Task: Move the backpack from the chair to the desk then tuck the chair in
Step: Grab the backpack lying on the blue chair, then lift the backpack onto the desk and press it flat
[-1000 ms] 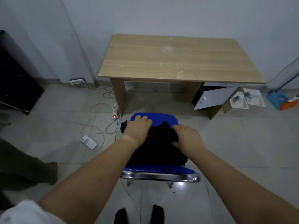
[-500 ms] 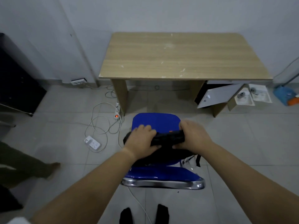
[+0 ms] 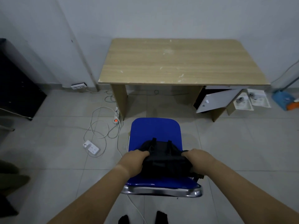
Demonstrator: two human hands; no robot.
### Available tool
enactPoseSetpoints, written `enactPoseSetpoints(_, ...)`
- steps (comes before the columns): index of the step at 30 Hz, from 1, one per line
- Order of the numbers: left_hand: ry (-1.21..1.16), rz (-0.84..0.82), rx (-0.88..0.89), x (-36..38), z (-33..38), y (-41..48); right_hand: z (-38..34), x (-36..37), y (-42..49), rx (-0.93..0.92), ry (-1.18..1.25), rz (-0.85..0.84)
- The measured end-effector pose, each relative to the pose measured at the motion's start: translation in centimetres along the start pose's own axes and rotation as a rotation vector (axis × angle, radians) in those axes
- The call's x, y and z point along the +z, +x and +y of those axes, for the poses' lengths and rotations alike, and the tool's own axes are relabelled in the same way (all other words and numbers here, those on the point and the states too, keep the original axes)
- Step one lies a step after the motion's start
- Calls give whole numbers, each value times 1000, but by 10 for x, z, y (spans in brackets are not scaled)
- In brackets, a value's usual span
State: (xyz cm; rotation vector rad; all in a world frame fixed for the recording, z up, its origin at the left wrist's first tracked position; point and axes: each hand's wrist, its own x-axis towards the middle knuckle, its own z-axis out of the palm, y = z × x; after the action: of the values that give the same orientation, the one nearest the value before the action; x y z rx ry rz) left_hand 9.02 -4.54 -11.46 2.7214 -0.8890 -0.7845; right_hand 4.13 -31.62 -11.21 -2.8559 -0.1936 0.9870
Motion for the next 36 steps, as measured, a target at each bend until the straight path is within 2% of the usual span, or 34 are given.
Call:
enactPoseSetpoints(8, -57, 280, 75, -116, -45, -3, -30, -116, -14, 6, 88, 539)
enactPoseSetpoints(12, -127, 398, 134, -177, -93, -28, -74, -167, -14, -38, 124, 647)
enactPoseSetpoints(14, -218, 297, 152, -209, -126, -44, -105, -190, -12, -52, 108, 670)
enactPoseSetpoints(17, -451, -184, 72, -257, -173, -63, -163, -210, -10, -89, 12, 731)
enactPoseSetpoints(19, -665, -363, 5, -275, -197, -64, -203, -214, -9, -122, -80, 761)
enactPoseSetpoints(20, -667, -365, -42, -277, -206, -61, -221, -215, -10, -138, -129, 762)
enactPoseSetpoints(23, -454, -415, -211, -245, -223, -34, -260, -215, -10, -153, -215, 766)
enactPoseSetpoints(24, -468, -418, -288, -223, -228, -24, -268, -215, -8, -144, -231, 768)
enactPoseSetpoints(26, -666, -432, -405, -176, -236, -13, -278, -211, -5, -99, -274, 762)
enactPoseSetpoints(27, -776, -465, -396, -152, -236, -11, -279, -205, -3, -82, -289, 749)
enactPoseSetpoints(28, -772, -501, -344, -129, -235, -12, -277, -198, -1, -76, -294, 728)
enactPoseSetpoints(29, -716, -480, -297, -107, -231, -13, -275, -190, 1, -79, -296, 704)
enactPoseSetpoints(32, -690, -169, -254, -61, -220, -11, -264, -167, 8, -123, -330, 603)
enactPoseSetpoints(36, -749, 114, -123, -59, -212, -6, -248, -161, 11, -115, -316, 452)
